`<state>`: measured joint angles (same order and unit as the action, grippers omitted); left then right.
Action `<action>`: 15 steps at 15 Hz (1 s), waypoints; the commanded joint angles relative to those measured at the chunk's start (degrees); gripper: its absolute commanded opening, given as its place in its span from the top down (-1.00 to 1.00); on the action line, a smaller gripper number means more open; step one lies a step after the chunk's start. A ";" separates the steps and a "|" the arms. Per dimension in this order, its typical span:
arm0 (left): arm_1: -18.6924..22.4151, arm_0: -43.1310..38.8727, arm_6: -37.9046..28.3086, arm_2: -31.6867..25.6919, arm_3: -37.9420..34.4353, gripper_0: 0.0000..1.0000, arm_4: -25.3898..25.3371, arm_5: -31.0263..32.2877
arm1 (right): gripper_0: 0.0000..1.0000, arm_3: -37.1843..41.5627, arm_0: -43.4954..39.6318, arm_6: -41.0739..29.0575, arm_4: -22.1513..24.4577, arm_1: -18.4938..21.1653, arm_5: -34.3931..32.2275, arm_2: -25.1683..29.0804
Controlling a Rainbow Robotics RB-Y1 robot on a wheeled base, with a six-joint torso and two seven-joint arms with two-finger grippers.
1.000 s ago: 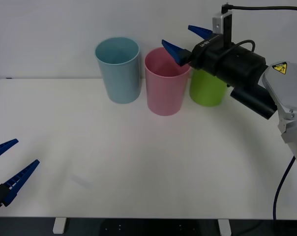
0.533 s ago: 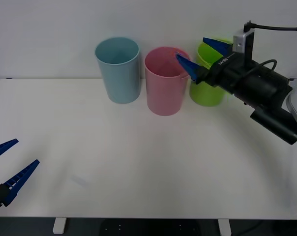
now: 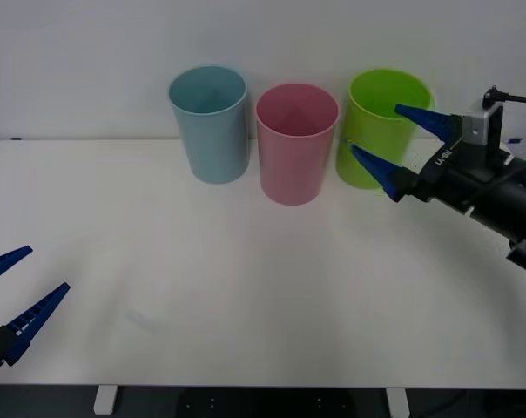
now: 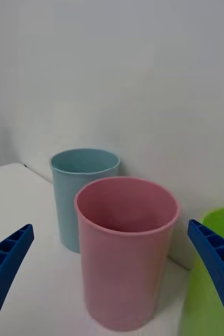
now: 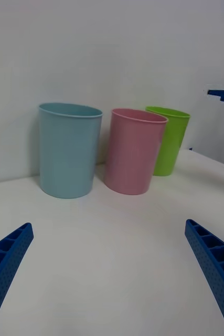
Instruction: Grasp the object on the table and drop it into the matching bin: aluminum can to the light blue bin, PET bottle to the pink bin.
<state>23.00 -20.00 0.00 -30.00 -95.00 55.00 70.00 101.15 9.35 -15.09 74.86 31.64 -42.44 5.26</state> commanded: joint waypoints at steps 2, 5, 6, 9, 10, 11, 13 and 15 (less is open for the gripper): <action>0.00 0.00 0.00 0.00 0.00 -1.00 0.00 0.00 | -1.00 1.42 -6.80 8.67 -1.30 0.09 -4.85 4.85; 0.00 0.00 0.00 0.00 0.00 -1.00 0.00 0.00 | -1.00 2.29 -12.51 14.38 -2.44 0.09 -6.69 7.48; 0.00 0.00 0.00 0.00 0.00 -1.00 0.00 0.00 | -1.00 2.91 -14.89 16.05 -2.79 0.09 -7.48 8.71; 0.00 0.00 0.00 0.00 0.00 -1.00 0.00 0.00 | -1.00 3.79 -19.19 16.32 -3.06 -0.44 -12.93 12.49; 0.00 0.00 0.00 0.00 0.00 -1.00 0.00 0.00 | -1.00 3.96 -19.98 16.41 -3.14 -0.61 -14.95 13.81; 0.00 0.00 0.00 0.00 0.00 -1.00 0.00 0.00 | -1.00 3.88 -20.69 16.32 -3.23 -0.97 -16.80 14.96; 0.00 0.00 0.00 0.00 0.00 -1.00 0.00 0.00 | -1.00 3.88 -22.01 15.62 -4.11 -1.32 -20.40 16.54; 0.00 0.00 0.00 0.00 0.00 -1.00 0.00 0.00 | -1.00 3.88 -23.67 15.00 -5.52 -1.32 -22.42 17.50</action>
<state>23.00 -20.00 0.00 -30.00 -95.00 55.00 70.00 105.05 -13.66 0.18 69.97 30.28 -64.07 22.39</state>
